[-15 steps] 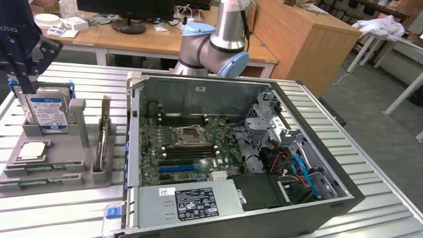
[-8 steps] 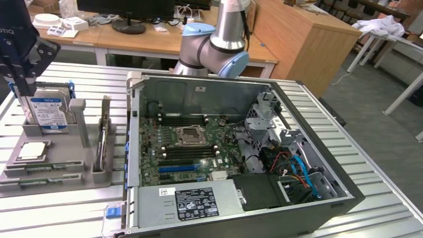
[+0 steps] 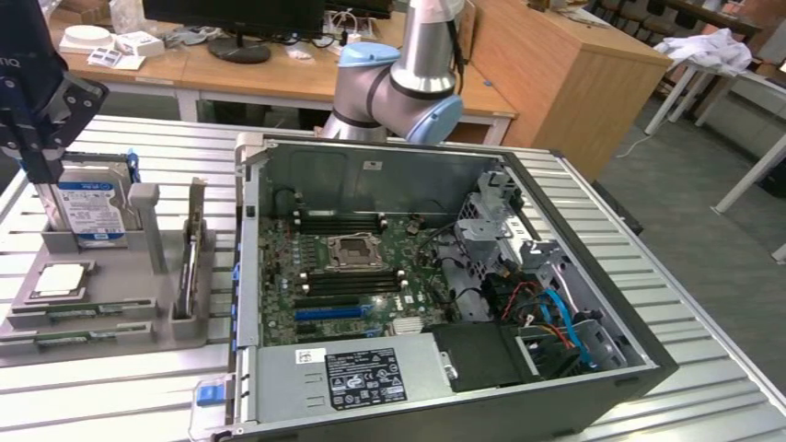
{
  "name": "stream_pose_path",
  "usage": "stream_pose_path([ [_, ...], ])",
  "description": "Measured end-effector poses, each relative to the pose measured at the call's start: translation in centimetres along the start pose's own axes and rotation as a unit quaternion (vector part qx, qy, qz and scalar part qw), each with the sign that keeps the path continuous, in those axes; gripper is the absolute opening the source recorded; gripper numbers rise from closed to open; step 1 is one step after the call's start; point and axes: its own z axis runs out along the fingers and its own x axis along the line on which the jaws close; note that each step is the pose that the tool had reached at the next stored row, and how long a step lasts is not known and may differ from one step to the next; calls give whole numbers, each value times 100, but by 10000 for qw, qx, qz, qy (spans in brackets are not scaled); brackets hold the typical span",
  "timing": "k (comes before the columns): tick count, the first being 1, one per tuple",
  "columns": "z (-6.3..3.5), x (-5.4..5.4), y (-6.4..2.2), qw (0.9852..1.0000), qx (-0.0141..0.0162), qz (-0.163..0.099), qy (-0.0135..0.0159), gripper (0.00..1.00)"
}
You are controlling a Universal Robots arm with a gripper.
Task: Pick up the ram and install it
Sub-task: 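Reach for the ram, then pick up the ram and move it above insertion slot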
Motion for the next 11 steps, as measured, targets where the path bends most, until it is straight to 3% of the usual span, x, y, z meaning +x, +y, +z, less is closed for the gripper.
stream_pose_path([
  [11,0,0,-11,10000,0,0,0,11],
])
